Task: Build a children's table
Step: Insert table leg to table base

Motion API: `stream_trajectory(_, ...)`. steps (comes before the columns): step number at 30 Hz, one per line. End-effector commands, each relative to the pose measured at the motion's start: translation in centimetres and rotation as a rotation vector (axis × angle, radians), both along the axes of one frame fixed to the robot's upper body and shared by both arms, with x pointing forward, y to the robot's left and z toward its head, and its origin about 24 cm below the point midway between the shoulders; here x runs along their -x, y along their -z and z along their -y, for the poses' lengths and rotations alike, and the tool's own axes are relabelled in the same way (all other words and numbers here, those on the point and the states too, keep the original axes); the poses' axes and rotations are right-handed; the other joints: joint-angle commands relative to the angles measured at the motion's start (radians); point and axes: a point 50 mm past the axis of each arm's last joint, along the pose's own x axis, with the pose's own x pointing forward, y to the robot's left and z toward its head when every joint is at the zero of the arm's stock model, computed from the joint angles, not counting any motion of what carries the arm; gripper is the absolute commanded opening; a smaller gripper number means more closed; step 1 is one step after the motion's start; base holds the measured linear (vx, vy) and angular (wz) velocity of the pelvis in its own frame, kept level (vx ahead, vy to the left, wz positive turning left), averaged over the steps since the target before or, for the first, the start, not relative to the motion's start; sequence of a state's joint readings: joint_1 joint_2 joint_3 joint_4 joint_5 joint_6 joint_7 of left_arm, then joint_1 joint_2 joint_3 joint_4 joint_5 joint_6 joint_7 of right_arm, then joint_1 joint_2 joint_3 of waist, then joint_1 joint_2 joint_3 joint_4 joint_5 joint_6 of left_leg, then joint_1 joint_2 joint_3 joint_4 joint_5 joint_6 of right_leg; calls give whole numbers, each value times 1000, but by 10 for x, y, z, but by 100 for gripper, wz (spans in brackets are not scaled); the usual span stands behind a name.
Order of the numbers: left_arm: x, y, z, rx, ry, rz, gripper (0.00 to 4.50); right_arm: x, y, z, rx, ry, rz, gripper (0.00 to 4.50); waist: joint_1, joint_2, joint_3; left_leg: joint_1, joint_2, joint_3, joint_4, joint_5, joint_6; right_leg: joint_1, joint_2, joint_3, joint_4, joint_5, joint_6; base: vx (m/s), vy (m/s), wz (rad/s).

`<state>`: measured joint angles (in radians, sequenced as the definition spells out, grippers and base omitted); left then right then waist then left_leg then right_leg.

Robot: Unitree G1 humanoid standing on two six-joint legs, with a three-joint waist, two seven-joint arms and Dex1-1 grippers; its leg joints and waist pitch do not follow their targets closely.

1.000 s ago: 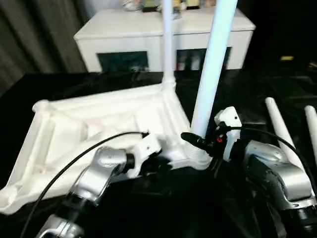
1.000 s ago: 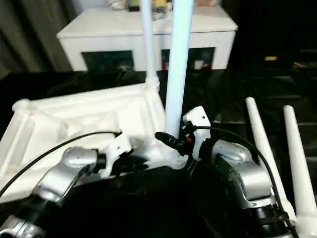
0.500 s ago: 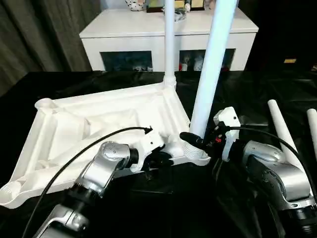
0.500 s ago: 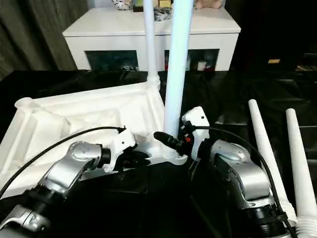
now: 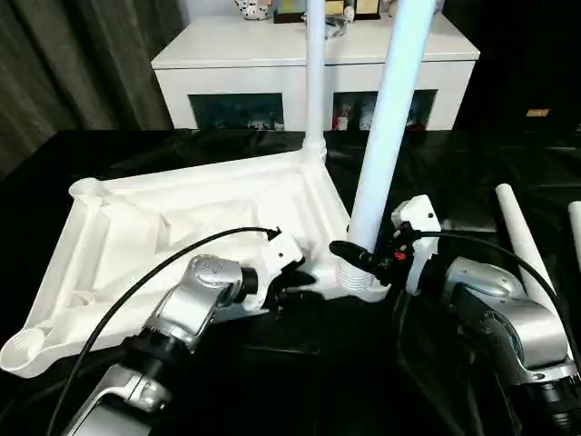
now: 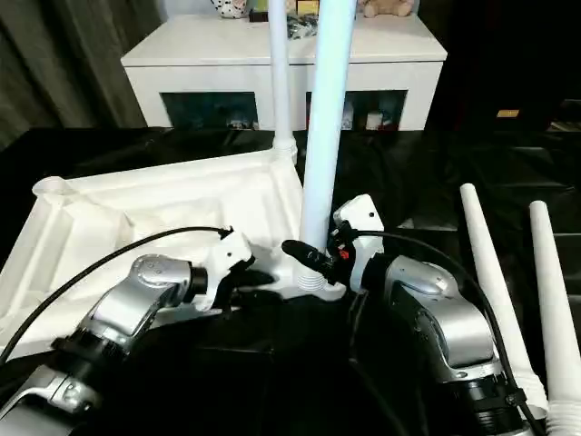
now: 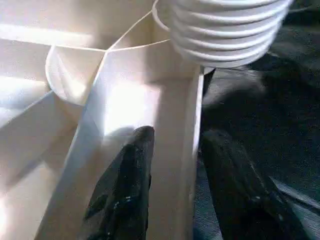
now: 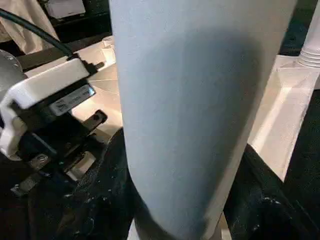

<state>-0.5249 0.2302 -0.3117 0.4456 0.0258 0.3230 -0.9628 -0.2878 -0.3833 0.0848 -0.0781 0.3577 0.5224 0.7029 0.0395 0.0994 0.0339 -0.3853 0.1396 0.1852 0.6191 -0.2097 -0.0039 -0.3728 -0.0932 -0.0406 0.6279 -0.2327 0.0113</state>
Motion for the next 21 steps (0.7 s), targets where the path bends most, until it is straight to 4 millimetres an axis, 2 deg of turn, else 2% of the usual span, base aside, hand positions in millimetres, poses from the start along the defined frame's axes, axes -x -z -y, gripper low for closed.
stream_trajectory(1,-1,12,-9,-60,-60,-32,188,-2,-13,-1,-17,-3,48,186,-2,-12,-43,18,87,-46,-100,-261,0,29,-72,43,-87,-111,-244,0,0,0)
stream_trajectory(6,-4,14,-8,-41,-94,-45,188,-2,-13,-1,-19,0,49,186,-5,-13,-42,18,87,-46,-100,-270,-1,27,-71,44,-91,-137,-239,0,0,0)
stream_trajectory(7,-6,11,-6,-31,-89,-29,188,-1,-14,0,-19,0,50,186,-6,-8,-42,17,86,-47,-101,-272,-1,26,-71,43,-91,-143,-236,0,0,0)
stream_trajectory(9,-6,7,-6,-28,-71,-32,188,-1,-14,0,-20,1,51,186,-6,-12,-42,16,87,-47,-102,-269,-1,28,-72,45,-91,-138,-234,0,0,0)
stream_trajectory(10,-6,5,-5,-22,-63,-41,215,-1,-14,0,-20,1,52,186,-6,-11,-43,16,88,-47,-102,-260,1,27,-72,44,-89,-127,-235,0,0,0)
stream_trajectory(12,-5,-1,-6,-26,-37,-41,222,-1,-15,1,-21,4,54,186,-6,-10,-44,16,89,-47,-102,-248,4,27,-71,44,-88,-106,-236,0,0,0)
stream_trajectory(14,-6,-9,-5,-35,-10,-23,242,-1,-16,2,-22,8,56,186,-5,-8,-49,14,88,-47,-98,-195,21,31,-72,42,-80,-31,-248,0,0,0)
stream_trajectory(16,-7,-13,-2,-16,-3,-27,258,-1,-16,2,-22,10,57,186,-5,-9,-55,12,85,-45,-87,-116,58,33,-71,39,-71,79,-266,0,0,0)
stream_trajectory(18,-9,-13,-1,-16,-16,-28,270,-2,-16,3,-21,10,58,186,-1,-7,-59,11,84,-44,-80,-68,82,34,-73,37,-66,138,-275,0,0,0)
stream_trajectory(19,-10,-12,-1,-18,-27,-27,278,-2,-16,3,-20,11,58,186,0,-6,-63,10,83,-43,-72,-16,114,33,-70,34,-58,211,-286,0,0,0)
stream_trajectory(21,-13,-9,0,-38,-44,-23,278,-1,-16,3,-18,12,59,186,4,-3,-66,9,82,-41,-65,10,141,30,-70,33,-55,244,-292,0,0,0)
